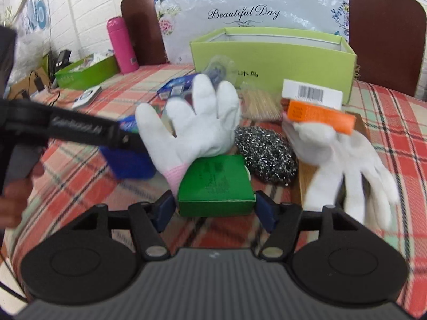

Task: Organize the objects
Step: 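Move left tool to the blue gum bottle while right tool approaches the green soap box, then close left tool on the blue gum bottle while right tool grasps the green soap box, then carry both items over the lime-green box and open both tools to drop them, then move left tool to the teal long carton while right tool approaches the steel wool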

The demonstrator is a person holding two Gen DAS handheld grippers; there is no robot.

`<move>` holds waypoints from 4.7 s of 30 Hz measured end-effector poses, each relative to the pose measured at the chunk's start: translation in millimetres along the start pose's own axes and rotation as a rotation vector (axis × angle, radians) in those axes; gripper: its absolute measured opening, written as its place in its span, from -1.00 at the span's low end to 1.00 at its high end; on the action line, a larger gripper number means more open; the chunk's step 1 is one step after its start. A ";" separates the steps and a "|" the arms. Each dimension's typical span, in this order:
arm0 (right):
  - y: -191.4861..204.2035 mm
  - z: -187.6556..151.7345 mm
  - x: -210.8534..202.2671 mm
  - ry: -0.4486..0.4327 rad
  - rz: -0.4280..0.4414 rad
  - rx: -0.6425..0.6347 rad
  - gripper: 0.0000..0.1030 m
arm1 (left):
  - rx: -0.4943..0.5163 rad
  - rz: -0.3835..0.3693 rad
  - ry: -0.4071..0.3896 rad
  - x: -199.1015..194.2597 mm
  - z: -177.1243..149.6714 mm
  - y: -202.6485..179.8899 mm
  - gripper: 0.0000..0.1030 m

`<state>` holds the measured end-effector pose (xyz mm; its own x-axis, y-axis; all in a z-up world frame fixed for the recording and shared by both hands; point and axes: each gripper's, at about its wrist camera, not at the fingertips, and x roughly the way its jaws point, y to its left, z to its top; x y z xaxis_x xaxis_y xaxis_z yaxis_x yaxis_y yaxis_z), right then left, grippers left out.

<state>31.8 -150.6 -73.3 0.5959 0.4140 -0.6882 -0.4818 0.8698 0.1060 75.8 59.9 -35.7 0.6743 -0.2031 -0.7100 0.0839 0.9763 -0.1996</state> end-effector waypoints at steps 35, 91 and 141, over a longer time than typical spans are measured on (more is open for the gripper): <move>-2.7 -41.0 -39.7 0.003 -0.063 -0.149 0.56 | 0.028 0.044 0.051 -11.7 -29.6 4.7 0.44; -38.9 76.3 -92.4 -0.277 0.014 0.003 0.22 | 0.146 -0.078 -0.202 -60.6 66.9 -31.6 0.18; -96.6 134.3 -26.1 -0.324 -0.202 0.085 1.00 | 0.093 0.114 -0.241 -0.6 128.2 -72.3 0.71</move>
<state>149.1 -209.4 30.7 0.8517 0.2832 -0.4409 -0.2867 0.9561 0.0602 163.4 -1.0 65.8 0.8372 -0.0788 -0.5412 0.0568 0.9967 -0.0572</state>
